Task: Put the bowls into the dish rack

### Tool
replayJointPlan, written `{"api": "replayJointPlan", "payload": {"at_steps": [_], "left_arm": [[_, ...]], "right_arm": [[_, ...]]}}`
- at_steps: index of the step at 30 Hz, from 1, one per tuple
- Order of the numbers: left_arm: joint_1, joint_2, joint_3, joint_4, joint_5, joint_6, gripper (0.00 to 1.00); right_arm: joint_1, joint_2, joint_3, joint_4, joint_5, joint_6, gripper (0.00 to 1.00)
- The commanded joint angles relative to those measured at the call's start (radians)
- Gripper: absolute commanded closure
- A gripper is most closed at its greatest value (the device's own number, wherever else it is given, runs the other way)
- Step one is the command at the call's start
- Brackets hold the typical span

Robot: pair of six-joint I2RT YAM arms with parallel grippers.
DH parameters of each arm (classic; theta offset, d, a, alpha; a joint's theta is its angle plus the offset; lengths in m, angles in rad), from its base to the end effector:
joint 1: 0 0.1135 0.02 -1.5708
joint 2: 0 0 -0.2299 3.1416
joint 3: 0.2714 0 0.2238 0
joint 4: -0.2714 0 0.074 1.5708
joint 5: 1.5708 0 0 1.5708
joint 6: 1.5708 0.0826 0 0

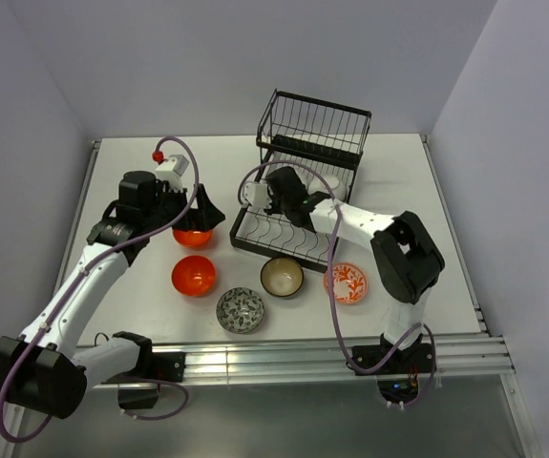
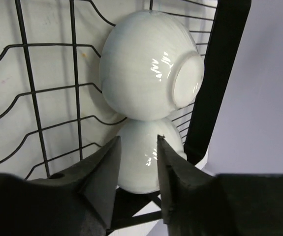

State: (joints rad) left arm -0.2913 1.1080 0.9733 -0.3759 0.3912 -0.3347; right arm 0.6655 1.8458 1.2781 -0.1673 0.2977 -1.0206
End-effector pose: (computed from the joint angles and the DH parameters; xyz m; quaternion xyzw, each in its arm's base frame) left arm 0.2498 -0.1078 0.2762 0.0799 0.8482 -0.3123 0.4202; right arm 0.3374 0.2341 0.1668 -0.6348 0.6462 -0.2043 0.3711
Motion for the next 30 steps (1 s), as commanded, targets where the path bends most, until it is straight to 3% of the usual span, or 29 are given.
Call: {"api": "replayJointPlan", "payload": {"at_steps": [1,5,6,30], "left_arm": [[0.003,-0.024,-0.007,0.037,0.023,0.003,0.02],[0.003,-0.011,-0.001,0.04,0.025,0.0,0.03],[0.003,-0.013,-0.001,0.038,0.023,0.002,0.03],[0.003,0.001,-0.001,0.042,-0.009,-0.003,0.02]], "right_arm": [[0.006,-0.05,-0.031,0.014,-0.003,0.043,0.59],[0.009,-0.034,-0.023,0.002,-0.008,0.068,0.97],[0.011,-0.028,-0.014,0.0,-0.005,0.076,1.0],[-0.064,0.228,0.136,0.133,0.077,0.002,1.0]]}}
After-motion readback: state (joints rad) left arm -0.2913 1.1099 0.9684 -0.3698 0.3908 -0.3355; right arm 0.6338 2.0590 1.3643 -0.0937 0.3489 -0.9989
